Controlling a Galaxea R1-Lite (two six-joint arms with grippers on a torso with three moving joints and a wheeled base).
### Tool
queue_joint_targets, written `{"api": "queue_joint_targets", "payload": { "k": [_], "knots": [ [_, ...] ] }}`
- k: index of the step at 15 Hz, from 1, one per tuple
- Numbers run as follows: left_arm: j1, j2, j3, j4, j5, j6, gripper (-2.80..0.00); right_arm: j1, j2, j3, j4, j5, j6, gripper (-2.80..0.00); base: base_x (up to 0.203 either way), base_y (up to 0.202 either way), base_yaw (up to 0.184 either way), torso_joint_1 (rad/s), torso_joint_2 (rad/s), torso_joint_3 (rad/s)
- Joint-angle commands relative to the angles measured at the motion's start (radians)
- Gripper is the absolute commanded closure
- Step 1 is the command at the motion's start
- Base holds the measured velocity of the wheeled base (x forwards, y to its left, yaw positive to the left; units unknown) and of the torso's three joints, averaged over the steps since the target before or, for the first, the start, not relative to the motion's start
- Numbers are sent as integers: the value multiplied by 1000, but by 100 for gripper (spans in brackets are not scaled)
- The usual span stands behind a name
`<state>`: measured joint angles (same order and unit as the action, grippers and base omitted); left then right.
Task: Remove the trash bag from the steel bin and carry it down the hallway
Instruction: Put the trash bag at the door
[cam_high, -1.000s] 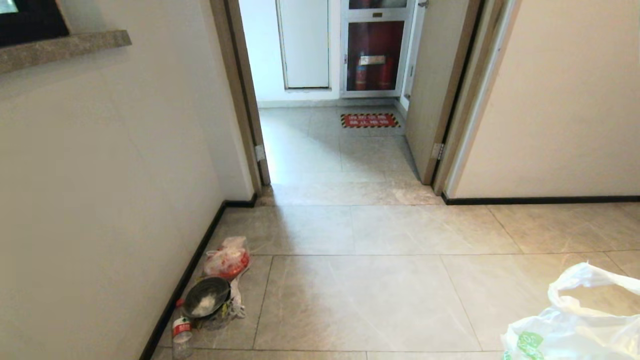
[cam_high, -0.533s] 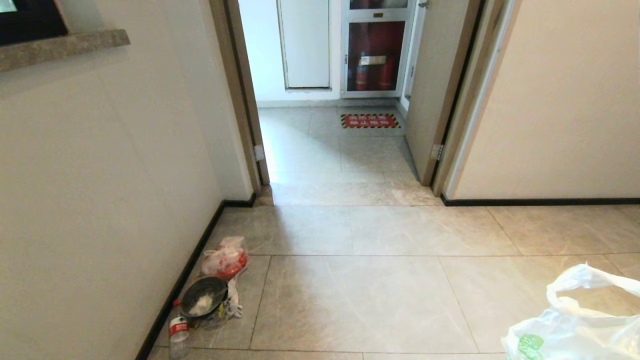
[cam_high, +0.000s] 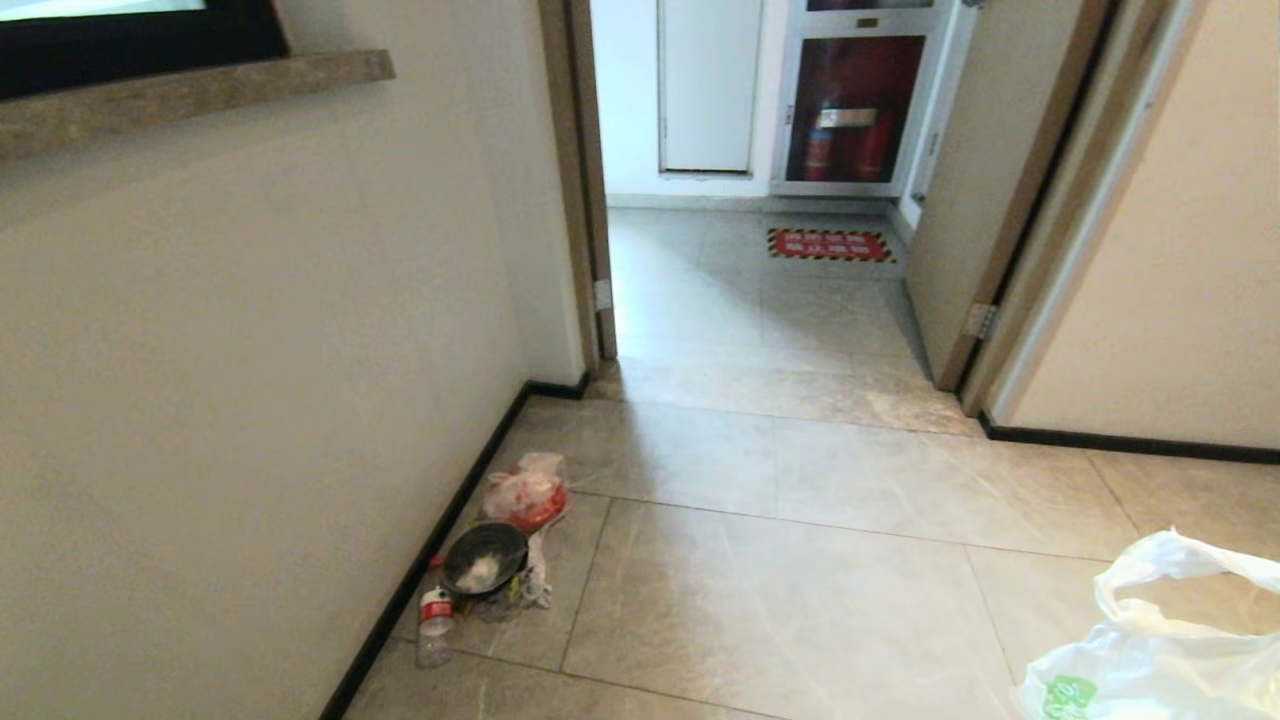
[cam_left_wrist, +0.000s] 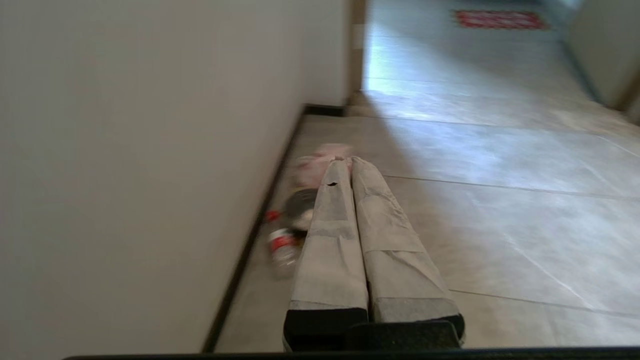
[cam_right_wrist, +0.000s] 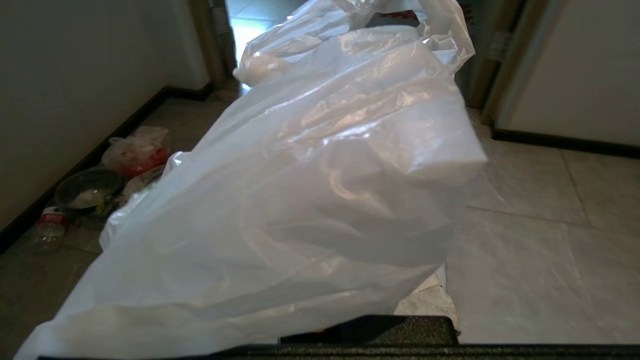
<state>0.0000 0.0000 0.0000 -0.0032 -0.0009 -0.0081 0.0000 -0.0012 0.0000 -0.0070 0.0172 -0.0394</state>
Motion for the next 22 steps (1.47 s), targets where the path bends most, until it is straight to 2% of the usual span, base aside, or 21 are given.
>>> {"api": "queue_joint_targets", "payload": {
  "k": [1, 22],
  "knots": [
    [0, 0, 0, 0, 1, -1, 0, 0, 1, 0, -1, 1, -1, 0, 0, -4, 168, 7, 2, 3],
    [0, 0, 0, 0, 1, -1, 0, 0, 1, 0, -1, 1, -1, 0, 2, -9, 172, 2, 3, 4]
  ]
}}
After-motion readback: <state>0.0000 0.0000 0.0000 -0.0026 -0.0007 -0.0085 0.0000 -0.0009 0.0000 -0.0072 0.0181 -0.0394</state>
